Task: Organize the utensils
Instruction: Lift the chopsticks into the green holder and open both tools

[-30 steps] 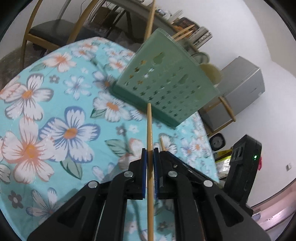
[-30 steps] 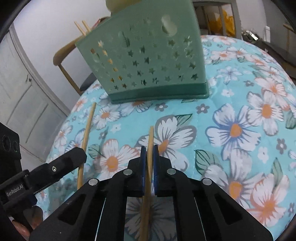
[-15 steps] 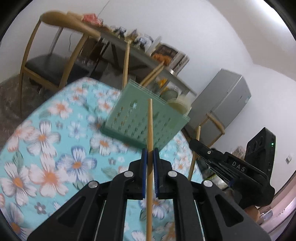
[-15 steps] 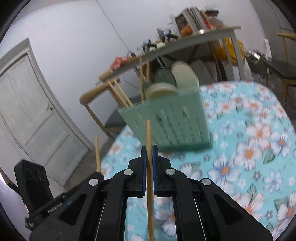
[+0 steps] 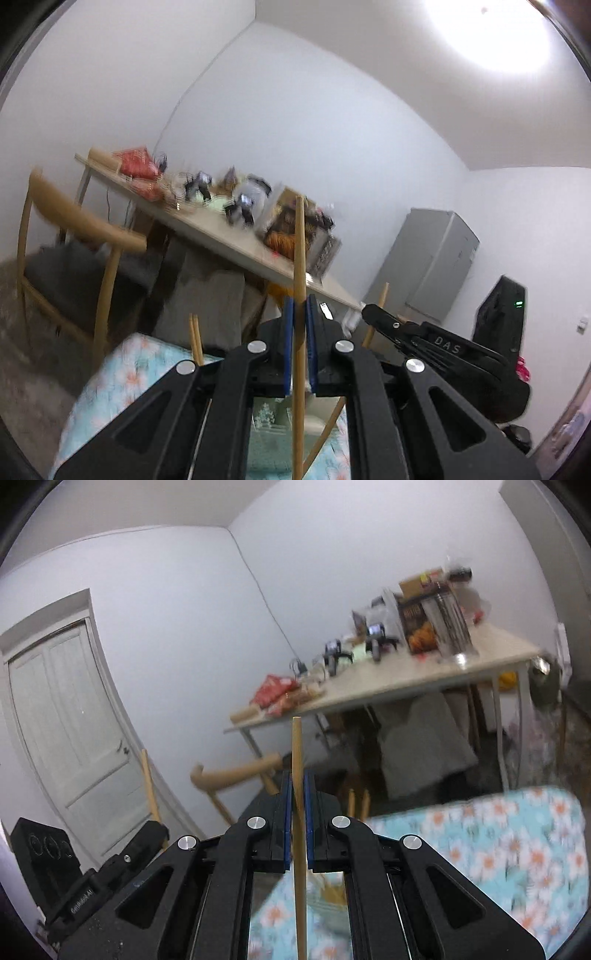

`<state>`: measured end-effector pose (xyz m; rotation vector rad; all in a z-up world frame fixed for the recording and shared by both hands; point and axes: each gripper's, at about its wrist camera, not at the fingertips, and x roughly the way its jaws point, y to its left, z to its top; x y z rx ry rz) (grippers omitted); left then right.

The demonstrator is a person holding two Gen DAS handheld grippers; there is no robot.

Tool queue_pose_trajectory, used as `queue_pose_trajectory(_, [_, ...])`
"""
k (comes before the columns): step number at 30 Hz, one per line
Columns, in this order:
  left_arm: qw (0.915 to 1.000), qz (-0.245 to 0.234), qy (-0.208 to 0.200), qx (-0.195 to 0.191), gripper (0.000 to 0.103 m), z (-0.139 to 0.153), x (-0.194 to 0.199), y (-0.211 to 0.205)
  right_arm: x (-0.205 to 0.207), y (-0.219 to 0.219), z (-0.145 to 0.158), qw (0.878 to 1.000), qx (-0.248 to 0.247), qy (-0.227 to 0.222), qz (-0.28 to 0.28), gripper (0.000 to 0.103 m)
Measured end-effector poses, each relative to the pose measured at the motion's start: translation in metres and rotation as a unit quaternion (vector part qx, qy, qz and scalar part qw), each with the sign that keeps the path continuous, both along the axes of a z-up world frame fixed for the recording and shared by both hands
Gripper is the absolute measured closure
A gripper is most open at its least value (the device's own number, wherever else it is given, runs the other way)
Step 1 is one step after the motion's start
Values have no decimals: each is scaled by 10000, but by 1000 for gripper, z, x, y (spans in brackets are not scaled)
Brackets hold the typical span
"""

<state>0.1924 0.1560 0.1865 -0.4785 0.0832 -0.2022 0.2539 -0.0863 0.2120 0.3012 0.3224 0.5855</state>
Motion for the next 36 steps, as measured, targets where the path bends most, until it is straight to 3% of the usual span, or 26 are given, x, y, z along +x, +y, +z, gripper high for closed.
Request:
queue_pose_trajectory(2, [9996, 217, -161, 95, 97, 2, 22, 3, 16, 15, 5, 9999, 31, -41, 148, 99])
queue_pose_trajectory(5, [9977, 592, -278, 186, 97, -3, 51, 10, 32, 36, 3, 9987, -305, -382, -108, 99])
queue_pose_trajectory(10, [9955, 820, -359, 315, 97, -29, 86, 10, 50, 55, -30, 9949, -635, -646, -433, 99])
queue_pose_trajectory(15, [9963, 675, 39, 526, 97, -75, 100, -4, 61, 63, -74, 9931, -972, -516, -401, 99])
queue_pose_trajectory(20, [9956, 396, 537, 662, 97, -111, 104, -8, 54, 72, -92, 9872, -1531, -402, -207, 98])
queue_pose_trajectory(23, [9907, 219, 919, 981, 97, -128, 107, -15, 52, 75, -102, 9850, -1717, -164, -81, 98])
queue_pose_trajectory(25, [9882, 53, 1114, 1052, 96, -134, 106, -16, 48, 74, -108, 9839, -1786, 18, 24, 91])
queue_pose_trajectory(26, [9864, -1, 1234, 1084, 93, -136, 106, -17, 46, 75, -110, 9831, -1827, 96, 110, 84])
queue_pose_trajectory(27, [9858, -47, 1281, 1080, 88, -137, 104, -16, 43, 75, -113, 9819, -1873, 187, 197, 71])
queue_pose_trajectory(29, [9870, 28, 1256, 1007, 58, -135, 94, -10, 35, 73, -112, 9825, -1846, 157, 205, 65])
queue_pose_trajectory(32, [9894, 98, 1120, 917, 56, -128, 72, -1, 19, 60, -103, 9847, -1740, 20, 90, 65])
queue_pose_trajectory(36, [9912, 9, 1198, 571, 56, -133, 46, 11, -12, 10, -97, 9923, -1221, -34, -206, 65])
